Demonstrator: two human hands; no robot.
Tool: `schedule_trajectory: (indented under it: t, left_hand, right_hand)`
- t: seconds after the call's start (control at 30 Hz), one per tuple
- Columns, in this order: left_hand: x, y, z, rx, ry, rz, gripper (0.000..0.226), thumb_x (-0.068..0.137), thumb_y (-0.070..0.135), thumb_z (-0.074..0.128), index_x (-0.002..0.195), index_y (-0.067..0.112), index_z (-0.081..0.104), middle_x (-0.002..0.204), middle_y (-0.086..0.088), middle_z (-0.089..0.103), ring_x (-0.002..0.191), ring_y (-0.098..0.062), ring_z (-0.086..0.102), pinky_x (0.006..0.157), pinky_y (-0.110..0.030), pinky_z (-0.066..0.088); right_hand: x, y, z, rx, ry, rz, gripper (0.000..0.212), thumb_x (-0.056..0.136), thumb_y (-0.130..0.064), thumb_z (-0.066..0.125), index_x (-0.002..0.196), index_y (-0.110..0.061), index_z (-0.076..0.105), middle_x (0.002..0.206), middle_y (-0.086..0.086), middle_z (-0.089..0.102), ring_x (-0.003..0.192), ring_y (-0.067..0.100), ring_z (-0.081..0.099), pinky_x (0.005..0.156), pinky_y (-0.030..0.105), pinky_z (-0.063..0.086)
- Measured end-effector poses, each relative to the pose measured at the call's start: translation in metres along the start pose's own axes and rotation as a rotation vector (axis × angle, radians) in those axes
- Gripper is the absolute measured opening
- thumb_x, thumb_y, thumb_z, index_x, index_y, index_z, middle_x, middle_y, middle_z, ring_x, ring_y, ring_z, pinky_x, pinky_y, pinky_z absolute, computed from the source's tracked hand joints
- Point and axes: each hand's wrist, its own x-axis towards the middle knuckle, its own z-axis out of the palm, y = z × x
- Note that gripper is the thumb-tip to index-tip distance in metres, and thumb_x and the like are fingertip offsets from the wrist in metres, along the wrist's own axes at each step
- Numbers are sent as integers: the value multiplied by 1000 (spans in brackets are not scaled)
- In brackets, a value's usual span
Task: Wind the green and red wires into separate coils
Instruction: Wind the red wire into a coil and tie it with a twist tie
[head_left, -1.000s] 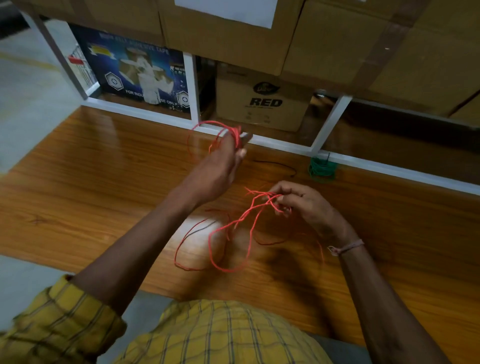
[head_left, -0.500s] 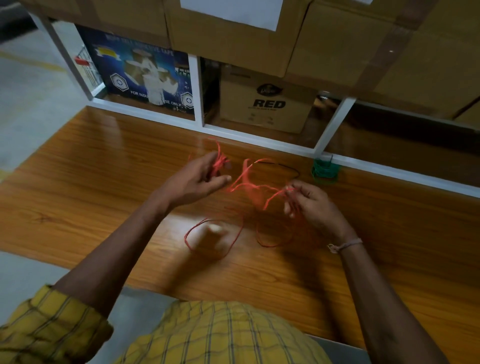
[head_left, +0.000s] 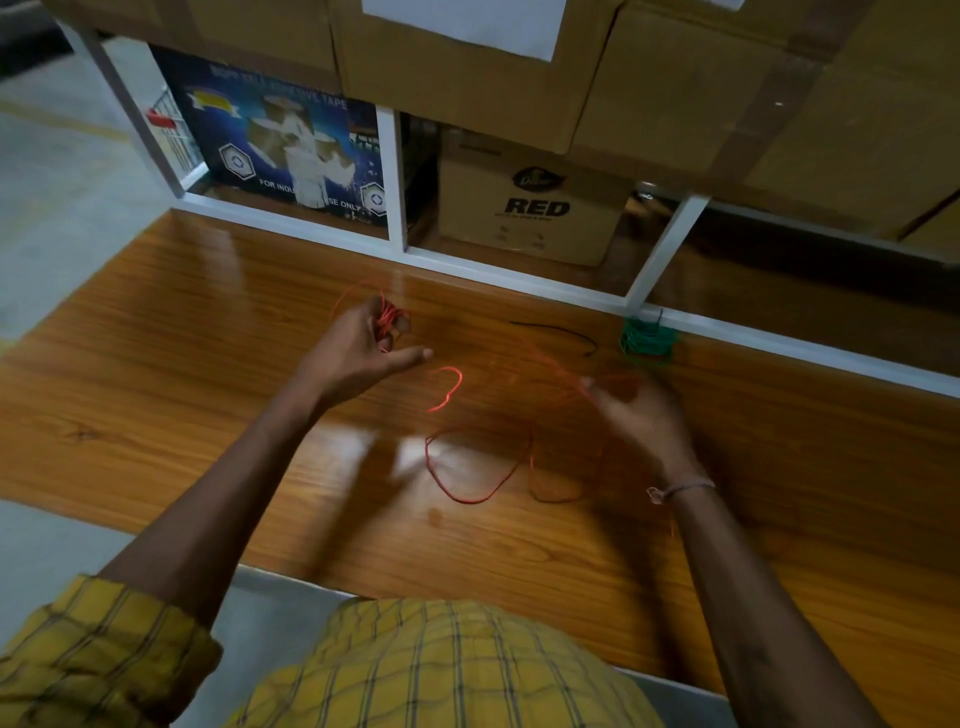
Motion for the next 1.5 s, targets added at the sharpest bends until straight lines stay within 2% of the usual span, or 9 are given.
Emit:
schedule_trajectory:
  t: [0.2,0.37,0.5,0.67,0.8,1.03,1.23,1.33,1.5]
  left_hand:
    - [-5,18,3,-90,-118,0,50,84,59,79,112,21,62,91,-7,63,75,-17,59,68,-37,51]
    - [-9,43,11,-204,-175,36,49,88,53,77,117,17,63,90,-1,63,74,-10,60,65,-25,52]
    - [-7,58,18,-206,-149,61,46,91,51,74,121,19,61,89,4,64,72,-2,62,67,-23,53]
    - [-4,69,18,-174,-77,120,51,89,60,72,123,23,59,92,-3,64,76,-9,66,70,-33,58]
    - [-4,68,14,-100,-79,124,63,87,64,69,132,22,57,95,8,61,84,-9,64,72,-33,57]
    - [-4,66,22,-81,-67,153,61,90,57,72,136,21,55,89,16,54,72,5,56,68,-20,46]
    - [-5,70,22,-41,-126,181,67,88,59,69,139,19,55,104,4,64,68,14,56,62,-9,42]
    - [-7,70,16,24,-218,161,67,88,62,65,140,21,53,89,11,57,73,15,60,64,-12,46]
    - [-13,62,-1,158,-444,207,38,106,49,50,134,25,55,100,13,61,83,0,64,71,-24,56]
  right_hand:
    - [-1,-3,-5,-106,152,115,72,106,-46,47,166,-22,15,173,18,7,156,45,21,124,65,28]
    - [-46,-51,-10,52,410,-367,52,92,-41,51,137,-16,58,147,11,43,136,33,42,109,49,44]
    - [-76,-81,-2,374,95,-652,32,95,-46,58,109,-21,74,110,-5,69,109,19,63,94,49,53]
    - [-90,-92,19,761,-405,-551,40,101,-31,61,110,7,68,109,20,78,116,36,70,112,51,49]
    - [-87,-88,2,1087,-577,-491,14,102,-13,51,98,-4,61,86,17,64,109,35,71,106,44,53]
    - [-89,-96,-7,477,-190,-467,60,80,-70,76,97,-13,67,90,10,67,83,26,65,75,43,60]
    - [-80,-102,13,576,81,-321,14,96,-29,75,87,-18,75,84,6,76,84,23,74,79,46,60]
    - [-72,-101,2,781,-33,-306,13,104,-19,63,99,-13,73,85,6,79,94,26,77,91,42,59]
    - [-60,-95,-32,1375,-514,-264,28,109,-15,46,117,4,65,55,-5,44,51,10,52,86,38,62]
